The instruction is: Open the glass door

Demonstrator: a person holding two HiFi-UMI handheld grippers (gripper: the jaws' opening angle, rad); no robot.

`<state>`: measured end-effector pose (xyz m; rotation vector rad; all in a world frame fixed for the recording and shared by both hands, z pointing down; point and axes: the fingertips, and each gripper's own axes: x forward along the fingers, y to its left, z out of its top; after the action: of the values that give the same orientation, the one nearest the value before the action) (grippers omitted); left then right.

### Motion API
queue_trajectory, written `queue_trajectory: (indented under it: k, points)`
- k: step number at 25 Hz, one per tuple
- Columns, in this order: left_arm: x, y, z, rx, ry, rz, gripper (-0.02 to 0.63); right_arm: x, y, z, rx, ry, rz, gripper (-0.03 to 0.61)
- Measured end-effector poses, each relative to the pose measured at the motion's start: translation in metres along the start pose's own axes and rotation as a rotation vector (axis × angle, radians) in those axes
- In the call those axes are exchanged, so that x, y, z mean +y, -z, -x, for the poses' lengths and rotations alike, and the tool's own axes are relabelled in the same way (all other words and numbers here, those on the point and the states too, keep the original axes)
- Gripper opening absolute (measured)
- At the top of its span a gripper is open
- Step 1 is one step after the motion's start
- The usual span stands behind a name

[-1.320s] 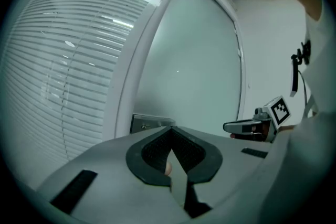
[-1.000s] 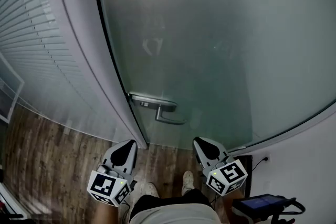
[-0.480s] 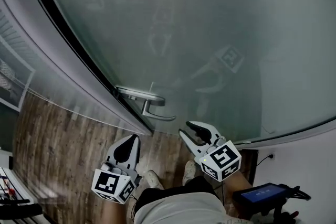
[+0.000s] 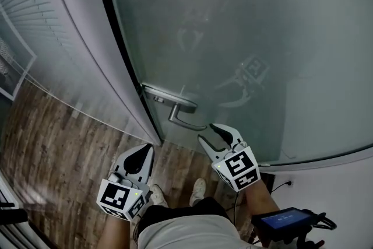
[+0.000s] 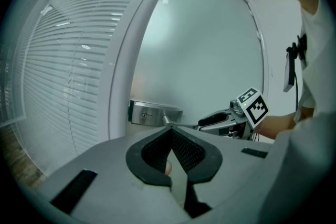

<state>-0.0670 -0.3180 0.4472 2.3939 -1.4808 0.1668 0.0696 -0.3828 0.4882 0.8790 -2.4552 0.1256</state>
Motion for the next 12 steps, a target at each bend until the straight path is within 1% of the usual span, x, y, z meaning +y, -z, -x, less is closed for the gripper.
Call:
queue_trajectory:
  k: [5, 11, 12]
  points:
    - [0.0033, -0.0010, 0.0029, 0.004, 0.000, 0.009, 0.000, -0.0005, -0.0034, -0.0061, 0.046, -0.006, 0.047, 0.160]
    - [0.0055, -0.0028, 0.0054, 0.003, -0.009, 0.016, -0.002, 0.0001, -0.0034, -0.0067, 0.080, -0.010, 0.029, 0.158]
    - [0.0061, -0.0031, 0.0056, 0.002, -0.010, 0.017, -0.001, 0.0003, -0.0036, -0.0064, 0.075, -0.010, 0.019, 0.145]
